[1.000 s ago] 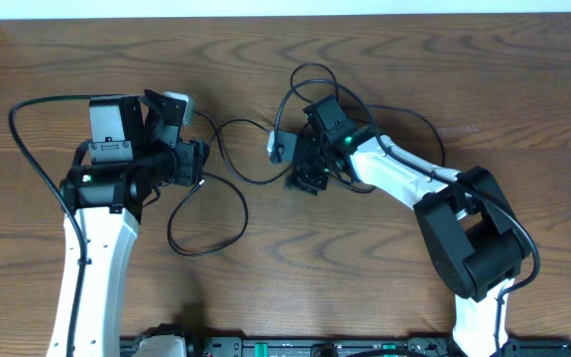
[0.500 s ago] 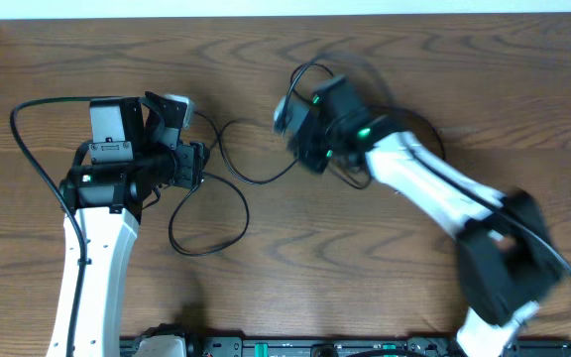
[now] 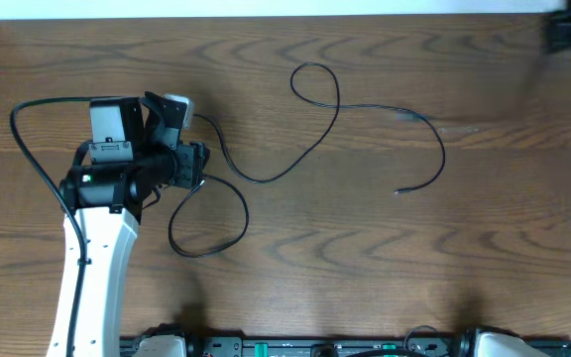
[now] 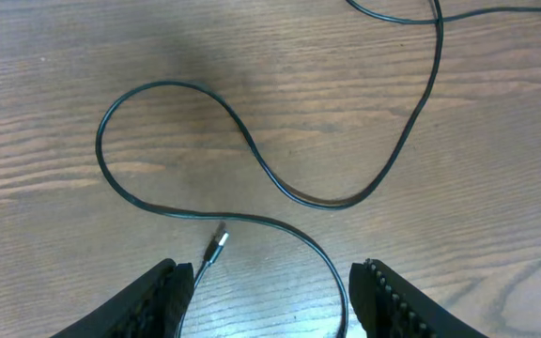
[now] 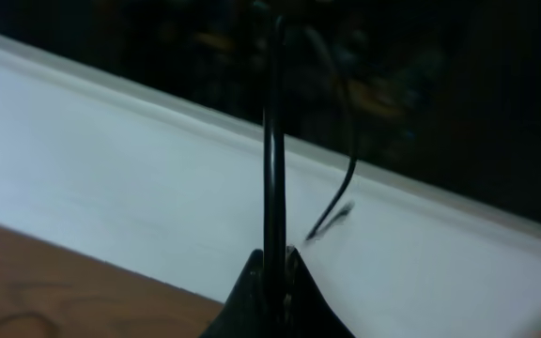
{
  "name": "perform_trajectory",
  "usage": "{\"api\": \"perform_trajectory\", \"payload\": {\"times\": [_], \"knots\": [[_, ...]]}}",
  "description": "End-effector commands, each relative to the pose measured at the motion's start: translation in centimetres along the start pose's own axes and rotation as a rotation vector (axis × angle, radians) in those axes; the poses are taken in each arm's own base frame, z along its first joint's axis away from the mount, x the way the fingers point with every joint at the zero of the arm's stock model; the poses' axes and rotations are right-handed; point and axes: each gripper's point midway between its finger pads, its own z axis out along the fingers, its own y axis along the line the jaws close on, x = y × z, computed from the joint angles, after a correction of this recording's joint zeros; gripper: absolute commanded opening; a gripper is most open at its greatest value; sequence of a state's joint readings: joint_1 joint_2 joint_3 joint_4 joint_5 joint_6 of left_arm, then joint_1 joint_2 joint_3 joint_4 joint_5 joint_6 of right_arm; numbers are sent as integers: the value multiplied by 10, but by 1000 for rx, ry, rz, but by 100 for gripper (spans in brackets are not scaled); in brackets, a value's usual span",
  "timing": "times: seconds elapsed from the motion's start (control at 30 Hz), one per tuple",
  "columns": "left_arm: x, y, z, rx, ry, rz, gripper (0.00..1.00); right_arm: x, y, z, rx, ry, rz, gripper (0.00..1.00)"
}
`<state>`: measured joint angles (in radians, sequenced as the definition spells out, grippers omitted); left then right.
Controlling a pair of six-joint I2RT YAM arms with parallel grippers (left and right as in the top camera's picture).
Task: Untangle cables
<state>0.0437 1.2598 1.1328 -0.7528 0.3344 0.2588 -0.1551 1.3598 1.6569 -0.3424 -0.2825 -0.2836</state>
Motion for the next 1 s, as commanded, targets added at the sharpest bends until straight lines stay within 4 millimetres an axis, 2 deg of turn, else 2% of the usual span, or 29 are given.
{"api": "perform_trajectory", "payload": {"times": [0.0,0.17,0.5,0.63,0.77,0.97], "knots": [[-1,-5,0,26,-6,-7,59,31,-52,-5,45,50,47,1],[-1,-5,0,28,-6,-7,59,64,-97,-12,73,96,86,1],[4,-7,0,33,16,-14,59,142,-178,3,197,174,152,1],[5,-7,-1,34,21,-15,59,167,-217,3,273,147,258,1],[7,-7,-1,35,27,-18,59,186,-255,-7,355,95,402,1],[11,-8,-1,38,43,-22,59,204,-310,-45,483,5,575,1]]}}
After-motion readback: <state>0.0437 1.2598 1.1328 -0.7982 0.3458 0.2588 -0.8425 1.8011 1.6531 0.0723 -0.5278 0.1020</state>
